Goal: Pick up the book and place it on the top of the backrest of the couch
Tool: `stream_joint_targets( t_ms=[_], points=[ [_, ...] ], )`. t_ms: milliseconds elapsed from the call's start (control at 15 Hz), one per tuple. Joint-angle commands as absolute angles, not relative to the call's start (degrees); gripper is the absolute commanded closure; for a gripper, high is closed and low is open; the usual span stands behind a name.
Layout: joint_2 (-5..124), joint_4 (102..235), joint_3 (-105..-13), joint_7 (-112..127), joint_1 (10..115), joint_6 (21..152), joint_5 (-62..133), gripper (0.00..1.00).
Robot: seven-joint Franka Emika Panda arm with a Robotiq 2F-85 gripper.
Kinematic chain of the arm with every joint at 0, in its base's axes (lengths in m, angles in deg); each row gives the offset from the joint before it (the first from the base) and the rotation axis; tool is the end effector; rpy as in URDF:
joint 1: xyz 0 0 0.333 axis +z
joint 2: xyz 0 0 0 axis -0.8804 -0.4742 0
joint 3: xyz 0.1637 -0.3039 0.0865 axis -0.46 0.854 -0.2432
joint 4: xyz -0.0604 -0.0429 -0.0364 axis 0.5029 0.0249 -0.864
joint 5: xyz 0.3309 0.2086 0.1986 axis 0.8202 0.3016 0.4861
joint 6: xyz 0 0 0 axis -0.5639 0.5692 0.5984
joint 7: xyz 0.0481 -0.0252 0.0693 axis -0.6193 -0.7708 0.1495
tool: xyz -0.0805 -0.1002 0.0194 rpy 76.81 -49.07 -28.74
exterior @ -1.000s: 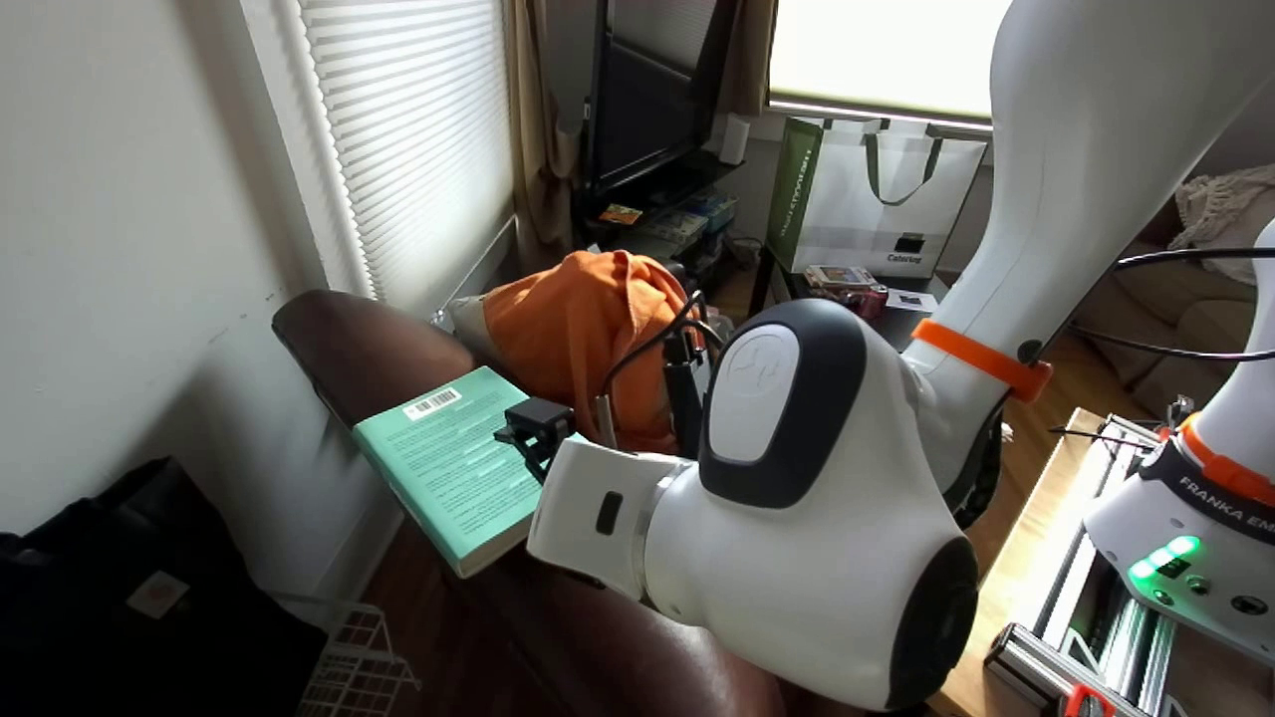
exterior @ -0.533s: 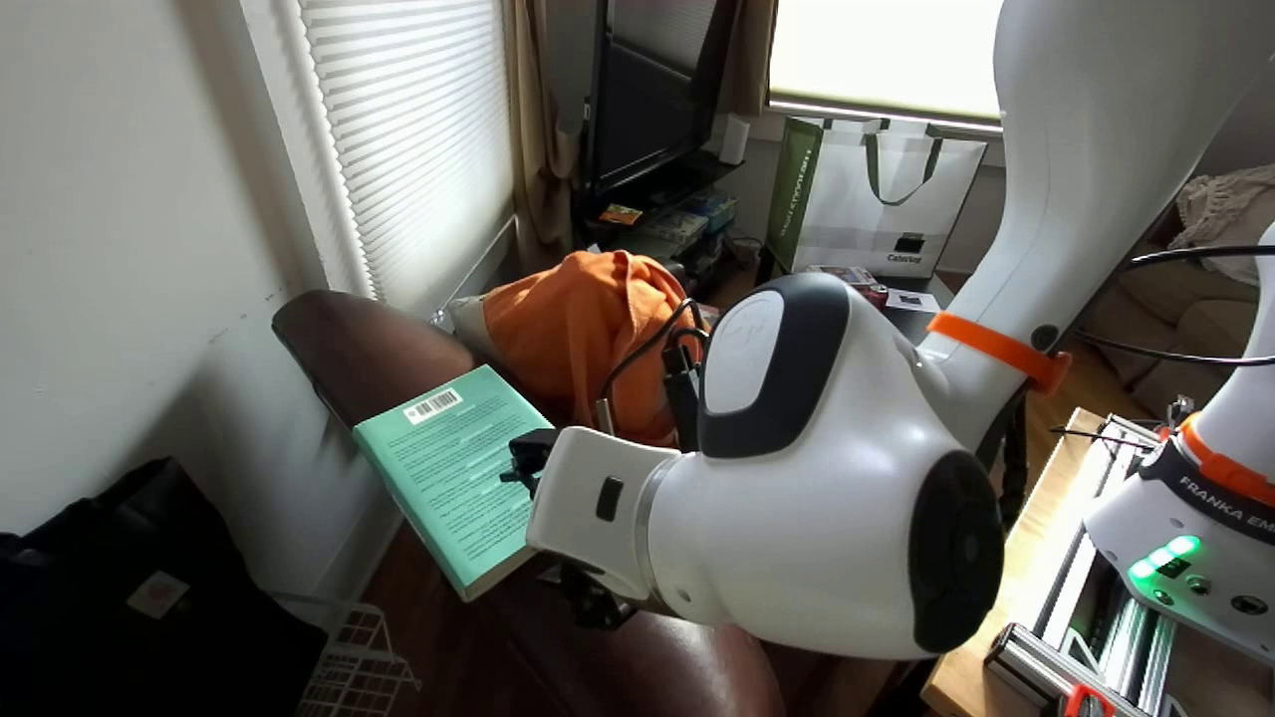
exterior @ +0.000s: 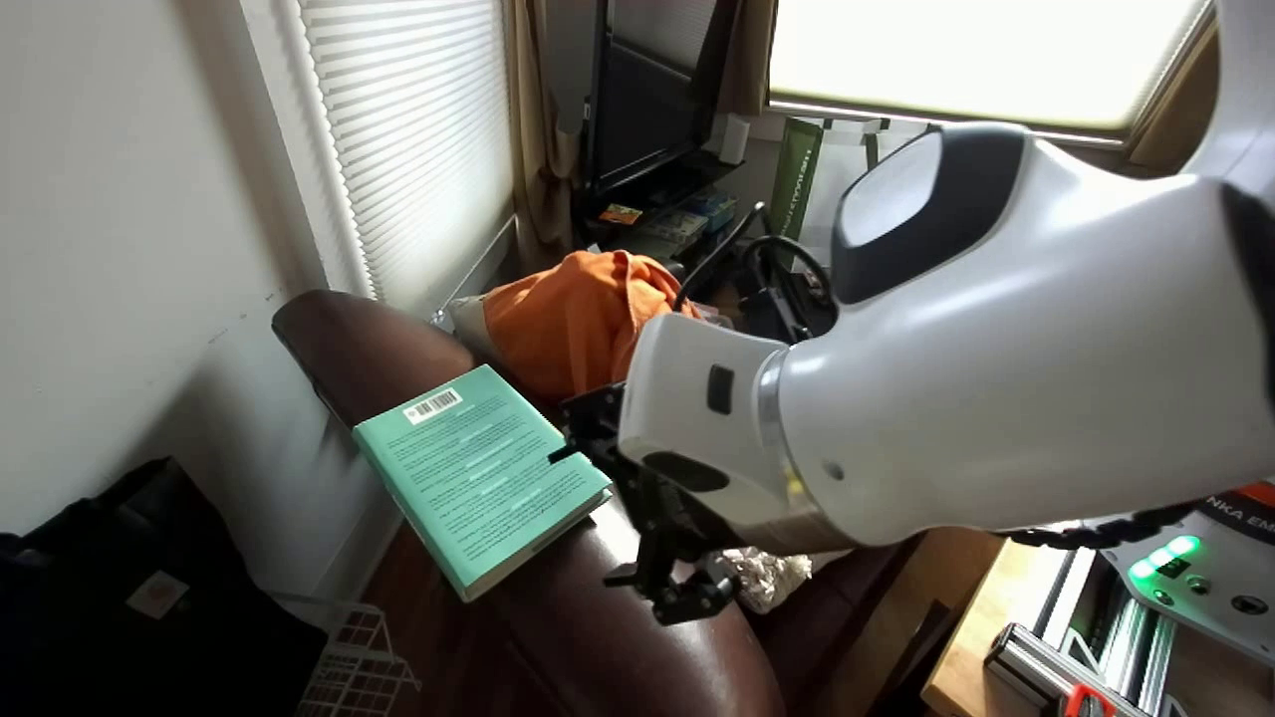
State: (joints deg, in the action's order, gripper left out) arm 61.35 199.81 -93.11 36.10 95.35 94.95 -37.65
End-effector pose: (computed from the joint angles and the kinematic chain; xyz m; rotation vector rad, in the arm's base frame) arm 0.2852 0.5542 0.2927 1.8828 1.8628 0.8762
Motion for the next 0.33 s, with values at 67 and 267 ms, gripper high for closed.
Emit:
stream_joint_targets(
  t_ms=[67, 267],
  points=[
    [78.8, 213.1, -93.9, 36.8, 95.4, 89.7, -25.4, 0.0],
    [77.2, 211.0, -93.6, 37.2, 95.2, 89.1, -26.9, 0.0]
  ],
)
